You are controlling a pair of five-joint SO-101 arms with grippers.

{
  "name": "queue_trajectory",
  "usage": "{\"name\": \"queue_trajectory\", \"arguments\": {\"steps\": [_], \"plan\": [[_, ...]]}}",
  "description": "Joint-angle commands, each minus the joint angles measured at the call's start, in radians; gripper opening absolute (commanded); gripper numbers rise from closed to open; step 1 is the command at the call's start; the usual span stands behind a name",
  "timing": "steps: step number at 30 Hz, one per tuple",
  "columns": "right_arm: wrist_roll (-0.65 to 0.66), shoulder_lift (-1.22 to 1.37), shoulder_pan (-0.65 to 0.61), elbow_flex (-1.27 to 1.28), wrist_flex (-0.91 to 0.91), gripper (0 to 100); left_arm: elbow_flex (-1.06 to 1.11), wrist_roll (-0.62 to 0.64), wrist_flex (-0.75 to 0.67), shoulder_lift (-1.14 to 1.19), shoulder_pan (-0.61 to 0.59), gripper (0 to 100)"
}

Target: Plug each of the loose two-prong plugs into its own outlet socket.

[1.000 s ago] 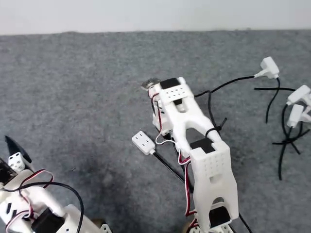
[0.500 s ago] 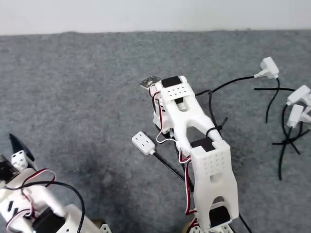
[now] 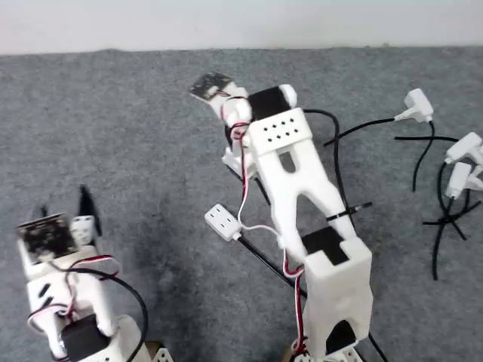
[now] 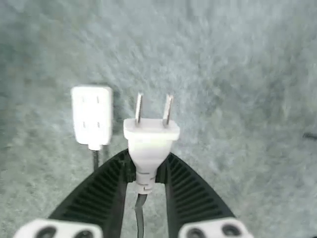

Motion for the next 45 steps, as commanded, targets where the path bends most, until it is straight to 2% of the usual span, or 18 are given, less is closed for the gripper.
{"name": "queue_trajectory", "arguments": {"steps": [1,6,10,17,22,34,45], "plan": [[0.012,-0.122,-0.071,-0.058,0.039,0.9,-0.120,-0.021,-0.011,-0.017,0.230,25],[0.015,-0.226,-0.171,-0.058,0.039,0.9,-0.219,-0.021,-0.009,-0.015,0.405,25],[0.017,-0.292,-0.236,-0.058,0.041,0.9,-0.268,-0.021,-0.009,-0.015,0.466,25],[0.017,-0.377,-0.326,-0.055,0.044,0.9,-0.303,-0.021,-0.009,-0.015,0.468,25],[0.014,-0.449,-0.401,0.041,0.041,0.9,-0.295,-0.021,-0.009,-0.015,0.468,25],[0.011,-0.596,-0.395,0.092,0.044,0.9,-0.173,-0.017,-0.009,-0.015,0.466,25],[0.009,-0.605,-0.397,0.135,0.041,0.9,-0.105,-0.015,-0.006,-0.017,0.471,24]]}}
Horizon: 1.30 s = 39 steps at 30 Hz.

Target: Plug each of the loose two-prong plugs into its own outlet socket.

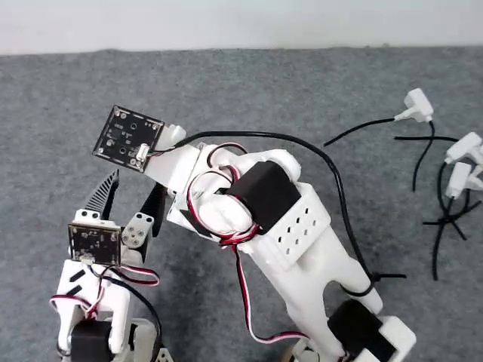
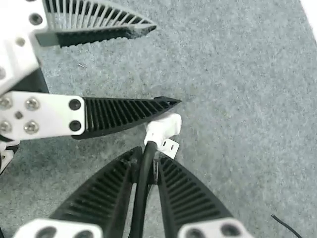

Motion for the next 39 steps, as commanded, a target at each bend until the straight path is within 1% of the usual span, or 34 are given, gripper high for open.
{"name": "queue_trajectory", "arguments": {"steps": [1,9,14,22,34,37,39], "plan": [[0.002,-0.044,-0.005,-0.006,0.041,0.9,-0.007,-0.009,-0.006,-0.017,0.009,24],[0.002,-0.038,-0.004,-0.006,0.041,0.9,0.030,-0.009,-0.006,-0.017,0.005,24],[0.000,-0.036,-0.002,0.057,0.038,0.9,0.030,-0.009,-0.006,-0.017,0.005,24],[0.000,-0.038,0.134,0.132,0.001,0.9,0.036,-0.009,-0.005,-0.017,0.003,24],[0.002,-0.038,0.143,0.241,-0.059,0.9,0.062,-0.012,-0.009,-0.017,0.003,24],[0.008,-0.038,0.148,0.311,-0.088,0.9,0.062,-0.012,-0.006,-0.017,0.003,24],[0.009,-0.038,0.176,0.368,-0.122,0.9,0.064,-0.014,-0.006,-0.017,0.003,24]]}}
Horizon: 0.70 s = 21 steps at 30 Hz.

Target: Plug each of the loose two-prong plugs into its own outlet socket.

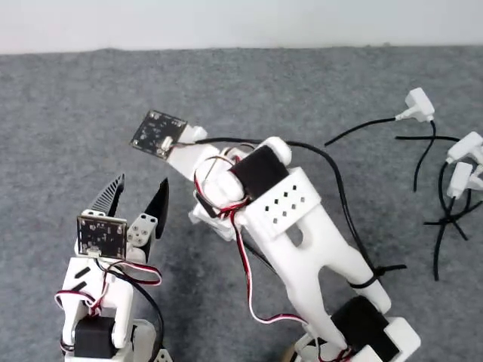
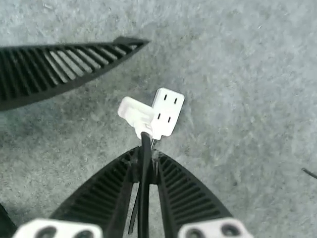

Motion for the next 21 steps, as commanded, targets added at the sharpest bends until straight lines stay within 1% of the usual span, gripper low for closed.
{"name": "queue_trajectory", "arguments": {"steps": [1,4,7,10,21], "plan": [[0.014,-0.038,0.059,0.063,-0.070,0.9,0.002,-0.012,-0.006,-0.017,-0.003,24],[0.083,-0.036,0.136,0.123,-0.139,0.9,0.021,-0.008,-0.031,-0.017,-0.049,24],[0.115,-0.036,0.180,0.169,-0.199,0.9,0.053,-0.008,-0.078,-0.017,-0.081,24],[0.117,-0.035,0.180,0.206,-0.226,0.9,0.085,-0.008,-0.109,-0.017,-0.077,24],[0.175,0.105,0.177,0.218,-0.237,0.9,0.097,-0.008,-0.109,-0.017,-0.075,24]]}}
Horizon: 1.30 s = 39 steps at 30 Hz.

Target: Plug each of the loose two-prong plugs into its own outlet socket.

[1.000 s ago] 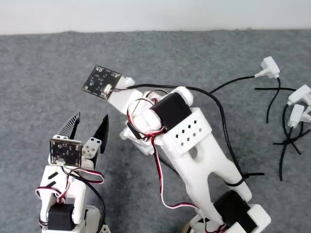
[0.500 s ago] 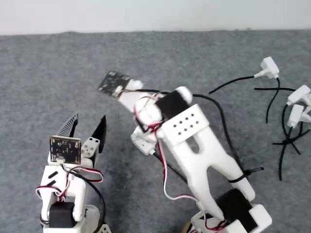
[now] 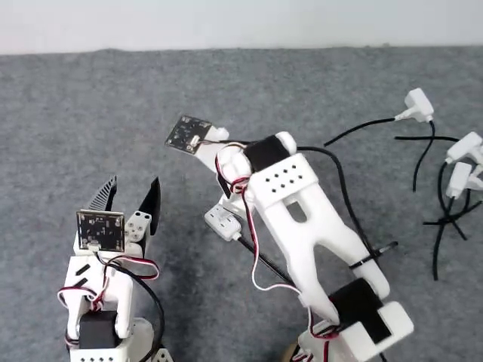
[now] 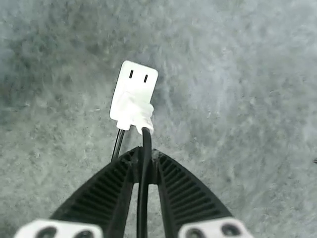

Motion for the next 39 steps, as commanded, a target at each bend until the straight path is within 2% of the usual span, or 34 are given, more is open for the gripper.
{"name": "queue_trajectory", "arguments": {"steps": [1,39], "plan": [[0.026,-0.001,0.010,-0.011,-0.008,0.9,-0.005,-0.008,-0.032,-0.017,-0.003,24],[0.057,0.012,0.002,-0.005,0.090,0.9,0.016,-0.009,-0.054,-0.017,-0.003,24]]}}
